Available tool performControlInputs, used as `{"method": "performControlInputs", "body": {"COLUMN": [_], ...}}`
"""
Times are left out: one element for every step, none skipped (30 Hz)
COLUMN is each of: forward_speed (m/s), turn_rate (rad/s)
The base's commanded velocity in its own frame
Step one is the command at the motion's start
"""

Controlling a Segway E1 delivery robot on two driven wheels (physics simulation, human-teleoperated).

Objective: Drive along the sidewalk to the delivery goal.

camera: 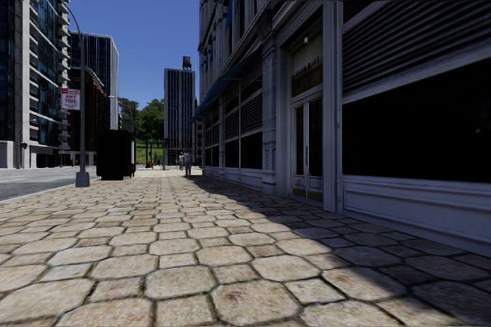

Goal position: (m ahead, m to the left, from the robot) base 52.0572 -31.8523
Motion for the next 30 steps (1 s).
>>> {"method": "performControlInputs", "body": {"forward_speed": [2.00, 2.00, 2.00, 2.00, 2.00, 2.00, 2.00, 2.00, 2.00, 2.00, 2.00, 2.00, 2.00, 2.00, 2.00, 2.00, 2.00, 2.00, 2.00, 2.00, 2.00, 2.00, 2.00, 2.00, 2.00, 2.00, 2.00, 2.00, 2.00, 2.00], "turn_rate": [0.00, 0.00, 0.00, 0.00, 0.00, 0.00, 0.00, 0.00, 0.00, 0.00, 0.00, 0.00, 0.00, 0.00, 0.00, 0.00, 0.00, 0.00, 0.00, 0.00, 0.00, 0.00, 0.12, 0.33, 0.56, 0.56, 0.67, 0.67, 0.67, 0.67]}}
